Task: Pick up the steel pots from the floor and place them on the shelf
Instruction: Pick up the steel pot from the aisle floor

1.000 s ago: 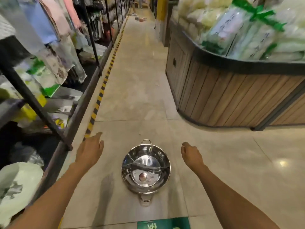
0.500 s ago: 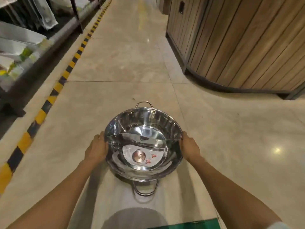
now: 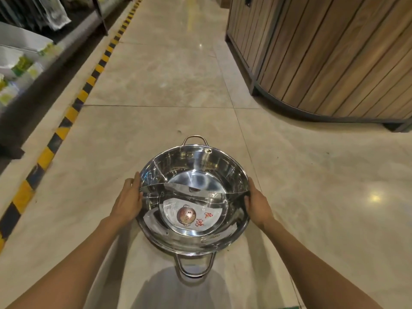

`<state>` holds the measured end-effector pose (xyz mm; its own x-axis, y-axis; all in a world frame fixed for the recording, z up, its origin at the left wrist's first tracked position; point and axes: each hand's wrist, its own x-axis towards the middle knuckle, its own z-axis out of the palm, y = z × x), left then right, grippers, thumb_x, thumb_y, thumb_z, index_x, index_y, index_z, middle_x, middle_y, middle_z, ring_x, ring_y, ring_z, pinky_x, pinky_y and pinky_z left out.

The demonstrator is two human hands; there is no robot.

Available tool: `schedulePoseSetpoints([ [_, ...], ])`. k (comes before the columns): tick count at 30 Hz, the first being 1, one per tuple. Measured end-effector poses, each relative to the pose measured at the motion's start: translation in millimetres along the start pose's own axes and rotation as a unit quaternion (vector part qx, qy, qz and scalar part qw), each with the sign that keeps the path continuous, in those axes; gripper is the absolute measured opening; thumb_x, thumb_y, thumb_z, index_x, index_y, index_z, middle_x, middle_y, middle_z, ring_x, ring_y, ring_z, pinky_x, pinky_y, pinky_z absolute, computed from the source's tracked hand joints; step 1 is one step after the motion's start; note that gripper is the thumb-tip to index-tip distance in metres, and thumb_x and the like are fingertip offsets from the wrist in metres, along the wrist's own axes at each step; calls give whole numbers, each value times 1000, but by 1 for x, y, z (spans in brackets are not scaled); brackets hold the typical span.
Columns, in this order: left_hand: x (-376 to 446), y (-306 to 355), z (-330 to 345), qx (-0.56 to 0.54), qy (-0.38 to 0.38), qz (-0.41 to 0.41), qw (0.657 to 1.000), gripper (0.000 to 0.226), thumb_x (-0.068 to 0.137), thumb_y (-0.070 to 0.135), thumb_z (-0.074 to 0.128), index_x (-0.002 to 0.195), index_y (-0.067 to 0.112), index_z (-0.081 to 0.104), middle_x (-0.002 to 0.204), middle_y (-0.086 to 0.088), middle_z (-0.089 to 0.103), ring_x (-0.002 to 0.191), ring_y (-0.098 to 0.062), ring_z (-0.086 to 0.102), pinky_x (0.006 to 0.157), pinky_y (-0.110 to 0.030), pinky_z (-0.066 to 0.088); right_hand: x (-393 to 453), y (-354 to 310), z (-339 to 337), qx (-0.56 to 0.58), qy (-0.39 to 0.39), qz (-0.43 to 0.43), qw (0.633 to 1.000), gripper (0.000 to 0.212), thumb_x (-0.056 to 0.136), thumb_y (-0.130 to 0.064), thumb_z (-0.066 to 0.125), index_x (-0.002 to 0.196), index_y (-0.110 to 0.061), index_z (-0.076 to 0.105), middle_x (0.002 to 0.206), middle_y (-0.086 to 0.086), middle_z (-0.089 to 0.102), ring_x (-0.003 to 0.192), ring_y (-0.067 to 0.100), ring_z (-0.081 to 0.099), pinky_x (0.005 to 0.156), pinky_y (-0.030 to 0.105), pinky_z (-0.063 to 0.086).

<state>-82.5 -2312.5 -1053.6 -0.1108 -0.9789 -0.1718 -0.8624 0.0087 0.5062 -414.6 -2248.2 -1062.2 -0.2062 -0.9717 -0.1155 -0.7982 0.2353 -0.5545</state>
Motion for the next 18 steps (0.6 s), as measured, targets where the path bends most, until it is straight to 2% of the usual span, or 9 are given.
schedulePoseSetpoints([
  [3,-2,-6,-3,-6,-19,20,1000,58,93,10,46,146,12,21,96,-15,47,86,-25,45,75,-32,36,-4,6,-6,2,-57,-16,998,66,94,-42,25,148,-16,-2,112,19,67,100,36,63,93,43,50],
  [4,-2,-7,-5,-11,-17,23,1000,58,93,10,48,145,12,24,92,-15,50,85,-25,45,74,-31,34,-4,7,-8,6,-67,-15,998,69,92,-45,24,148,-17,-4,113,19,67,101,36,63,95,45,49],
  [6,-1,-8,-7,-33,-11,16,999,59,92,10,51,145,13,26,97,-22,57,92,-32,51,76,-33,35,-5,7,-11,20,-71,-22,997,70,94,-48,28,148,-19,-4,118,19,66,104,37,63,97,46,49],
  [7,0,-8,-9,-42,-16,9,999,60,92,10,51,146,14,26,103,-24,58,99,-35,53,80,-35,38,-6,4,-15,33,-75,-26,996,79,88,-61,26,148,-20,-3,120,18,65,106,37,62,98,45,48],
  [9,1,-7,-12,-58,-41,-5,997,62,92,10,52,146,18,24,115,-24,57,109,-37,52,91,-41,42,-6,-2,-24,59,-94,-34,993,114,61,-90,11,149,-18,0,126,16,61,109,37,61,100,44,46],
  [10,2,-6,-15,-66,-54,-11,996,63,91,10,53,146,20,24,120,-23,56,111,-36,51,95,-43,42,-5,-3,-27,69,-110,-37,991,126,50,-96,8,149,-18,1,130,15,59,112,37,60,101,44,45],
  [13,2,1,-29,-104,-66,-29,992,64,89,2,53,145,20,27,130,-19,53,109,-33,52,97,-44,42,-1,-8,-40,102,-149,-36,983,135,40,-100,15,149,-22,0,144,12,46,126,35,49,109,50,38],
  [18,-7,33,-98,-135,-67,-49,987,64,89,3,55,145,21,30,131,-18,51,106,-37,55,93,-47,46,1,-49,-99,135,-170,-30,976,130,43,-98,26,149,-26,4,150,7,37,134,31,40,111,55,35],
])
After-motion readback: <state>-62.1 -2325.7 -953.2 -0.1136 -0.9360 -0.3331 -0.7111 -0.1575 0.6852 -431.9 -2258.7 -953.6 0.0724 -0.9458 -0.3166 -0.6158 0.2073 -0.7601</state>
